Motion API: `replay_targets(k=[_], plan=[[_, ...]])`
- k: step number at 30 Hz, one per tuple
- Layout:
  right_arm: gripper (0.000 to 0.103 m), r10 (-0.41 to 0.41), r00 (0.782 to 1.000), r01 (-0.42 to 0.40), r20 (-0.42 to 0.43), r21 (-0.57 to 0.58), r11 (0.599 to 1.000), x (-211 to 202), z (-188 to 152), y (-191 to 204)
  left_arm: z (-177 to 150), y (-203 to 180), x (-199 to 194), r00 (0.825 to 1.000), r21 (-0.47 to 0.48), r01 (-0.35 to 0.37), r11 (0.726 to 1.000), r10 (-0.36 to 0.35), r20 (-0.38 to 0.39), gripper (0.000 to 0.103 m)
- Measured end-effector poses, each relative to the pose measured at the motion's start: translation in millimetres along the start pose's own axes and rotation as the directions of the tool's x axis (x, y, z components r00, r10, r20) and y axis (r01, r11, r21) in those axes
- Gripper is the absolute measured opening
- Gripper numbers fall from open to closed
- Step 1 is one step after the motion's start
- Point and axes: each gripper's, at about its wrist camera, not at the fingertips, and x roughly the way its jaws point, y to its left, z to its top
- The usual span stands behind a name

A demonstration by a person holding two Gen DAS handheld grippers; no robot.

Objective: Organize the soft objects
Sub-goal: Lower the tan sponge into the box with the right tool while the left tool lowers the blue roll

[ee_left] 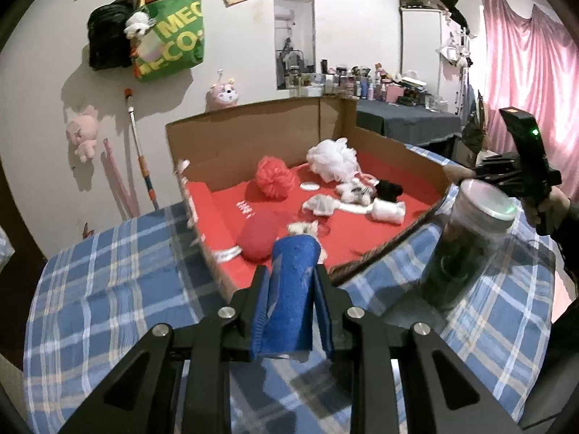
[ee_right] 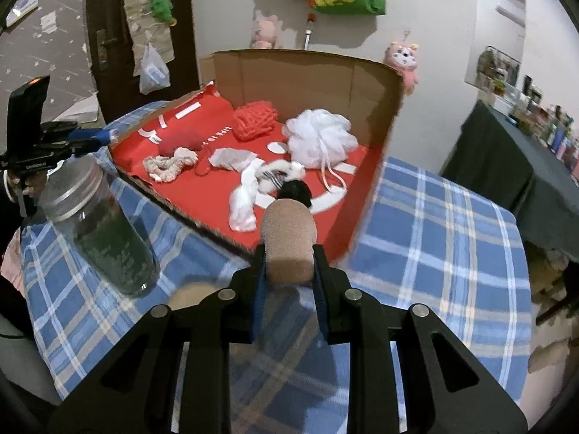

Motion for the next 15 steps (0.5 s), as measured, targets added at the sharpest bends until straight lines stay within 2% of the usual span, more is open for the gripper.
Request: replay_targets(k=[3,7,12,15], plan=[[0.022,0.034,0.999,-0.034,-0.027,-0.016,0.999,11,16,4,18,-4,10,0.999,0.001,0.039,0.999,-0.039,-0.012,0.026],[0.022,0.06,0.989,-0.063,-0.138,-0.02,0.998,36,33,7,43,-16,35,0.995,0.002,0.07,0.998,-0.069,-0.074,0.026],[0.022,0.0,0.955,-0.014,-0.296,-0.044,0.999,63,44,10,67,-34,68,0.978,-0.008,0.111,0.994,-0.11,-0.177,0.026],[0.022,-0.015,0.928,-0.003,-0.373,-0.047,0.999,73,49,10,78,-45,87,0.967,0.007,0.111,0.994,-0.107,-0.232,0.026]])
